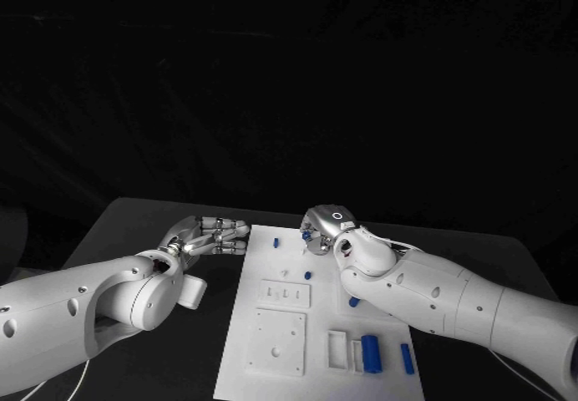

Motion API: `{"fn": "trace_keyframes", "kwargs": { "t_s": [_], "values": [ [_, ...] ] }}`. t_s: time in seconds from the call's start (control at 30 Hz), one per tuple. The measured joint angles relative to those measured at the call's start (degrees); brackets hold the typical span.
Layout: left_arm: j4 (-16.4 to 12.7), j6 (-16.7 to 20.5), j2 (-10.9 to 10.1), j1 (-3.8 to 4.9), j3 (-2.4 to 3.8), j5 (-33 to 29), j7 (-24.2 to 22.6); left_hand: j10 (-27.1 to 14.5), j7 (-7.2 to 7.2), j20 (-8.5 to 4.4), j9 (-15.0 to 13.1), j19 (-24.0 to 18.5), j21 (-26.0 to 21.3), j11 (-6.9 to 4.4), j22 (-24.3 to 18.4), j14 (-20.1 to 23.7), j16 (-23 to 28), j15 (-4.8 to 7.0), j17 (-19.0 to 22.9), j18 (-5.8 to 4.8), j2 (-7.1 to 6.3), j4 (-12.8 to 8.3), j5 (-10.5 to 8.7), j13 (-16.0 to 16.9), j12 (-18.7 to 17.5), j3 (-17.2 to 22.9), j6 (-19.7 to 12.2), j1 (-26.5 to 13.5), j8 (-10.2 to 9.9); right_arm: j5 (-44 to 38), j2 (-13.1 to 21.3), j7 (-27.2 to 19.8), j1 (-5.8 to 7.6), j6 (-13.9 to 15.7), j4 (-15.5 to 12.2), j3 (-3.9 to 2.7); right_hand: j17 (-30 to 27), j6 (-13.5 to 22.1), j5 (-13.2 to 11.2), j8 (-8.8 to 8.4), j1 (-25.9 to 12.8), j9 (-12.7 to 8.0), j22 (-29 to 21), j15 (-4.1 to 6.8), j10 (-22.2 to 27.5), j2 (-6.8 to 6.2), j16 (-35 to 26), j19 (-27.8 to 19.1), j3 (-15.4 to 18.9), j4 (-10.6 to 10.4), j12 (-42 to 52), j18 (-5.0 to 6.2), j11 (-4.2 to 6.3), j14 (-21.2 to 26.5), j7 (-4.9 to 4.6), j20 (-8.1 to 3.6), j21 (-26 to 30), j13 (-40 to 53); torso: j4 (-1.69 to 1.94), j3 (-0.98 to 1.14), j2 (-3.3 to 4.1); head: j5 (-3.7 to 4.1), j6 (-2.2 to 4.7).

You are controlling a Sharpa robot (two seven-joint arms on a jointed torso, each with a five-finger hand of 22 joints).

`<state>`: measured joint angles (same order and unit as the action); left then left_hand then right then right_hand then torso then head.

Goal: Assemble the parts on the task board

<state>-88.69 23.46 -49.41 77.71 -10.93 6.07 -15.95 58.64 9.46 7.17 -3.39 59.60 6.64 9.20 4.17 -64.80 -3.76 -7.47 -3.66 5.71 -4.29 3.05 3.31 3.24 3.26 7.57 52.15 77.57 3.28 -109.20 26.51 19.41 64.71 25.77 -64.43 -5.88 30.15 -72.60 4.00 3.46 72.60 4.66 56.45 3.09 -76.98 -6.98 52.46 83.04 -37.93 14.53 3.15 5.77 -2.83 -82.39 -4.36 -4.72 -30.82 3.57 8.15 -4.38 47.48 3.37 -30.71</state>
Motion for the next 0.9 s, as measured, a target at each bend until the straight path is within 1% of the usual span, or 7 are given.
{"fn": "trace_keyframes", "kwargs": {
  "t_s": [0.13,0.33,0.7,0.8,0.83,0.9],
  "values": [
    [0.4,0.0,0.0,0.0,0.0,0.0,0.0,0.0,0.15,0.0,0.0,0.0,0.0,0.0,0.0,0.0,0.0,0.0,0.0,0.0,0.0,0.2,0.0,0.0,0.0,0.2,-0.5,0.0,0.0,-0.3,0.4,0.7,-0.07,0.0,-0.5,0.04,0.0,-0.2,0.0,-0.03,0.0,0.0,0.0,0.03,0.0,-0.01,0.0,0.0,0.0,0.0,-0.1,-0.01,0.01,0.0,0.2,0.0,0.0,0.0,-0.03,-0.07,0.07,-0.05,0.07],
    [0.7,0.0,0.1,0.0,0.0,0.0,0.0,0.0,0.15,0.0,0.0,0.0,0.0,0.0,0.0,0.0,0.0,0.0,0.0,0.0,0.0,0.2,0.0,0.0,0.0,0.2,-0.5,0.0,0.0,-0.4,0.5,1.2,-0.24,-0.3,-0.7,0.1,0.0,-0.2,0.2,-0.18,0.0,0.0,0.2,0.06,0.0,-0.02,0.0,0.0,0.0,0.0,-0.2,-0.04,-0.04,0.1,0.2,0.0,0.4,0.0,-0.04,-0.18,0.15,0.01,0.1],
    [0.9,0.0,0.1,0.01,0.0,0.0,0.0,0.0,0.15,0.0,0.0,0.0,0.0,0.0,0.0,0.0,0.0,0.0,0.0,0.0,0.0,0.2,0.0,0.0,0.0,0.2,-0.5,0.0,0.0,-0.4,0.5,1.5,-0.24,-1.0,-0.5,0.04,0.0,-0.2,0.5,0.03,0.0,0.0,0.5,0.06,-0.1,-0.04,0.0,0.0,0.0,0.0,0.1,-0.08,-0.12,0.1,0.2,0.01,0.7,0.0,0.01,-0.27,0.3,0.19,0.07],
    [0.9,0.0,0.2,0.01,-0.02,0.0,0.0,0.0,0.15,0.0,0.0,0.0,0.0,0.0,0.0,0.0,0.0,0.0,0.0,0.0,0.0,0.2,0.0,0.0,0.0,0.2,-0.5,0.0,0.0,-0.4,0.4,1.5,-0.24,-1.1,-0.3,0.03,0.0,-0.2,0.5,0.03,0.0,0.0,0.6,0.06,-0.1,-0.04,-0.2,0.0,0.0,0.0,0.1,-0.1,-0.12,0.1,0.2,0.01,1.5,0.0,0.01,-0.3,0.34,0.19,0.04],
    [0.9,0.0,0.2,0.01,-0.02,0.0,0.0,0.0,0.15,0.0,0.0,0.0,0.0,0.0,0.0,0.0,0.0,0.0,0.0,0.0,0.0,0.2,0.0,0.0,0.0,0.2,-0.5,0.0,0.0,-0.4,0.2,1.5,-0.24,-1.1,-0.1,0.03,0.0,-0.1,0.5,0.03,0.0,0.0,0.6,0.06,-0.1,-0.04,-0.2,0.0,0.0,0.0,0.1,-0.1,-0.12,0.1,0.17,0.01,1.9,0.0,0.01,-0.29,0.35,0.19,0.04],
    [0.9,0.0,0.3,0.01,-0.02,0.0,0.0,0.0,0.15,0.0,0.0,0.0,0.0,0.0,0.0,0.0,0.0,0.0,0.0,0.0,0.0,0.2,0.0,0.0,0.0,0.2,-0.5,0.0,0.0,-0.2,-0.1,1.4,-0.28,-1.1,0.3,0.06,-0.2,0.5,0.5,0.03,0.0,0.0,0.5,0.06,0.1,-0.04,-0.7,0.0,0.2,-0.2,0.1,-0.12,0.1,0.1,-0.26,0.02,2.2,0.0,0.02,-0.33,0.37,0.23,0.04]
  ]
}}
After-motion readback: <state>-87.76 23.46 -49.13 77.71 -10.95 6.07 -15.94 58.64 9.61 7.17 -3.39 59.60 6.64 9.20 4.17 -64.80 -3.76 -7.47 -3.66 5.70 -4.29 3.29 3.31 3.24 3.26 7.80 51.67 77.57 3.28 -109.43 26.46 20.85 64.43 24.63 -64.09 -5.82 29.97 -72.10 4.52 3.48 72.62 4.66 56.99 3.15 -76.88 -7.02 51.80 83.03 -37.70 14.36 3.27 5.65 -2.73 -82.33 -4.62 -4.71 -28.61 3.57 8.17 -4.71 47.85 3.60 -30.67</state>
